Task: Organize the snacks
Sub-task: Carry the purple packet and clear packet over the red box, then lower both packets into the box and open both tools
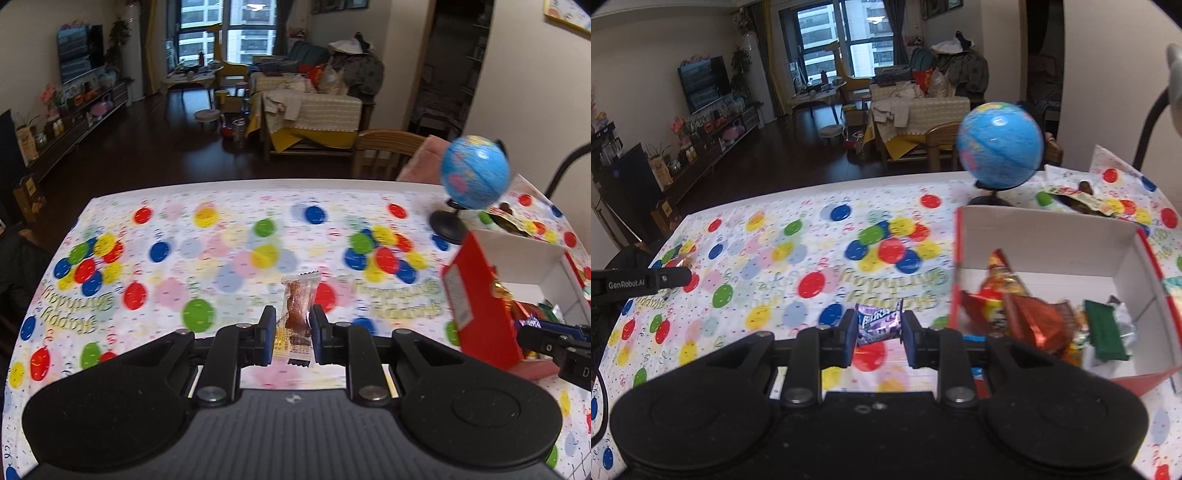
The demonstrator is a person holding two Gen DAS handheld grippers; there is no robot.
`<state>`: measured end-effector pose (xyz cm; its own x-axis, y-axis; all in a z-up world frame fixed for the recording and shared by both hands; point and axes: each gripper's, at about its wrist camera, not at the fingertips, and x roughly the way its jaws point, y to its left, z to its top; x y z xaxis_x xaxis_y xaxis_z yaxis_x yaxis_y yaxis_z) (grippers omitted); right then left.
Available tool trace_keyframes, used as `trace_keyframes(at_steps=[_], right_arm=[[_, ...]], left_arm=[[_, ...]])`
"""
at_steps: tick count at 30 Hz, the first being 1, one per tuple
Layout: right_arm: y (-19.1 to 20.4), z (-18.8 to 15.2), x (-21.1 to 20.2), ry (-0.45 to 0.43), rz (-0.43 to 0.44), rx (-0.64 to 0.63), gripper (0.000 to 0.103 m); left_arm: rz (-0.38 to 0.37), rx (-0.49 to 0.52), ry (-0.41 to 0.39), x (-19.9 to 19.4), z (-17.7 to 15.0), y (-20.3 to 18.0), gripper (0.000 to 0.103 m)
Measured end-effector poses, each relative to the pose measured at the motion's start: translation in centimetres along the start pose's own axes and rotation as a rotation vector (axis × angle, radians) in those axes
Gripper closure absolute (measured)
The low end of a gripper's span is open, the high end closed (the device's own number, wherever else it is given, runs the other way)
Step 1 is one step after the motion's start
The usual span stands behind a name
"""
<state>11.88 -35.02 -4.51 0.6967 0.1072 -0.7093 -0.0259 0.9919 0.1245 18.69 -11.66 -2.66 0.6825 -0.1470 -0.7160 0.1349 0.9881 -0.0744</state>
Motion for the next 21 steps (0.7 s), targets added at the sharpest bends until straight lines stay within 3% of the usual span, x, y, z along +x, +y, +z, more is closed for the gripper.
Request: trace_keyframes(at_steps=[10, 21], right_arm=[[-6.1, -0.5, -2.0, -0.037, -0.020, 0.055, 0.079], [-12.4, -0.6, -2.5, -0.044, -0.099, 0.110, 0.079]], left_arm=[[-0.061, 0.098, -0.004, -0.3, 0.9, -8.6, 0.084], [-0.149, 0.199, 0.029, 2.2, 1.3, -17.0, 0.084]])
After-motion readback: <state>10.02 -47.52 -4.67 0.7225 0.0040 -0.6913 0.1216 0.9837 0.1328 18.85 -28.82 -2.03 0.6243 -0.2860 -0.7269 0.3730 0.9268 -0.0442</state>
